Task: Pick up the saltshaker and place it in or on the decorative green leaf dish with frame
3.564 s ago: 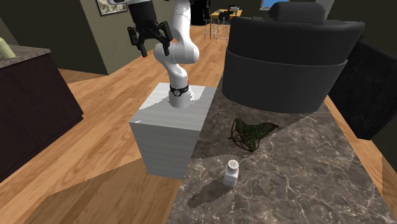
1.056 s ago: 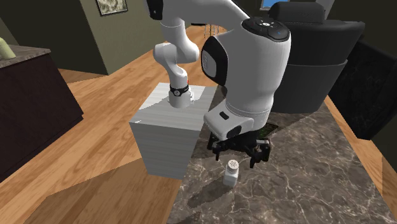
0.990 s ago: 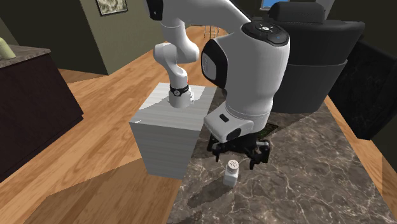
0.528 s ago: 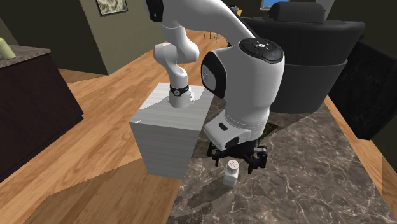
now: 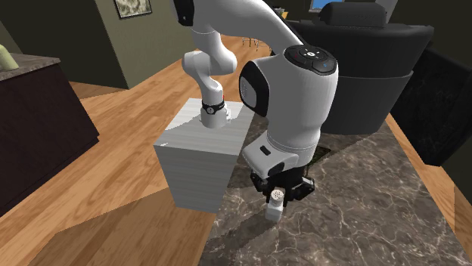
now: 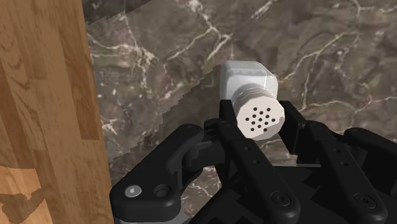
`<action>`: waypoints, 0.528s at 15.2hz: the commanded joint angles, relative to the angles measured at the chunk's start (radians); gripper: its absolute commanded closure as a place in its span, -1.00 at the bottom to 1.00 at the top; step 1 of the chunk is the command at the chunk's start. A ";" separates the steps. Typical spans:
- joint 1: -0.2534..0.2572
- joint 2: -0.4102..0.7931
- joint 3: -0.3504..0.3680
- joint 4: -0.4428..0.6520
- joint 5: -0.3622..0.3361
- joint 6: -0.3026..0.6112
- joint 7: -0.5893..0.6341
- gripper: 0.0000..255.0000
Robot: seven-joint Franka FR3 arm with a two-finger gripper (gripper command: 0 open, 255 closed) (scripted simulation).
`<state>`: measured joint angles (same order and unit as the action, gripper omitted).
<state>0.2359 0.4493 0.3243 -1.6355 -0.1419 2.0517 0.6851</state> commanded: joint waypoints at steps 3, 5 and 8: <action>0.000 0.000 0.000 0.000 0.000 0.000 0.000 1.00; 0.000 0.000 0.000 0.000 0.000 0.000 0.000 1.00; -0.001 -0.010 0.002 0.013 0.004 -0.022 -0.002 1.00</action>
<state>0.2350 0.4425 0.3256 -1.6282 -0.1391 2.0378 0.6833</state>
